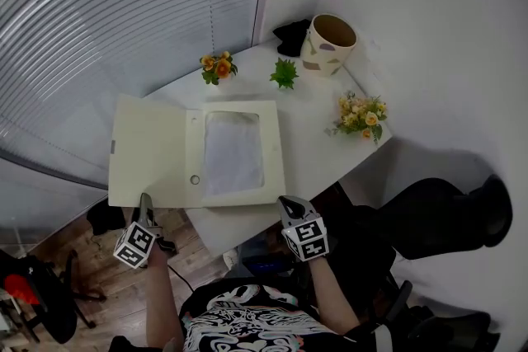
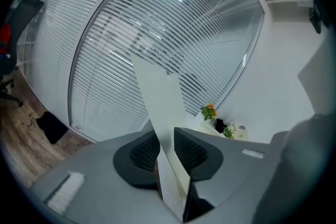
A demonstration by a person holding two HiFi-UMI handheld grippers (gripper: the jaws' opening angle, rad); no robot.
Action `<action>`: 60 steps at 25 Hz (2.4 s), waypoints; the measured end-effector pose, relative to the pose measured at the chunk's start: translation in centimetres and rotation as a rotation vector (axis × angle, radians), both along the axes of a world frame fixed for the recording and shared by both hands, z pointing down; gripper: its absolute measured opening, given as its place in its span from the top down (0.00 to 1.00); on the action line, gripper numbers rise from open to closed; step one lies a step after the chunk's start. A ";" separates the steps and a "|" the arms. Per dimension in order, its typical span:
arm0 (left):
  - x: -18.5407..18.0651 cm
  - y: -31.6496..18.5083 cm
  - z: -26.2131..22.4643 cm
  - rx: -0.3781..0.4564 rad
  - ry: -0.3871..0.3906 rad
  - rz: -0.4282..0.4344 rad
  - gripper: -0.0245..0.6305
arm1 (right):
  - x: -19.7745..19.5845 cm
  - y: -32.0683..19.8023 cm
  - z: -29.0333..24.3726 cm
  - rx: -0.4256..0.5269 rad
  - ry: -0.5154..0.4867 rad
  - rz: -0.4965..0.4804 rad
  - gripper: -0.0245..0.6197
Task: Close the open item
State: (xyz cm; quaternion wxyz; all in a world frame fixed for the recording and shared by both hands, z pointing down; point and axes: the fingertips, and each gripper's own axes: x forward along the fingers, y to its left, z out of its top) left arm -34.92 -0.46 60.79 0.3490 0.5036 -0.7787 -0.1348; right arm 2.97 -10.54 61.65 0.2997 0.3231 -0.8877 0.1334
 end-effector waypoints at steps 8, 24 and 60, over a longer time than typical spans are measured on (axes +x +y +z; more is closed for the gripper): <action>-0.2 -0.1 0.0 0.021 0.009 -0.017 0.90 | -0.1 -0.1 0.2 -0.006 -0.011 -0.010 0.96; 0.4 -0.2 -1.1 0.052 0.008 0.020 0.94 | 0.3 -0.4 -0.7 0.012 -0.024 0.042 0.96; 6.2 -3.6 -7.8 0.246 -0.137 0.290 0.95 | 0.4 -0.7 0.4 -0.038 -0.050 0.046 0.96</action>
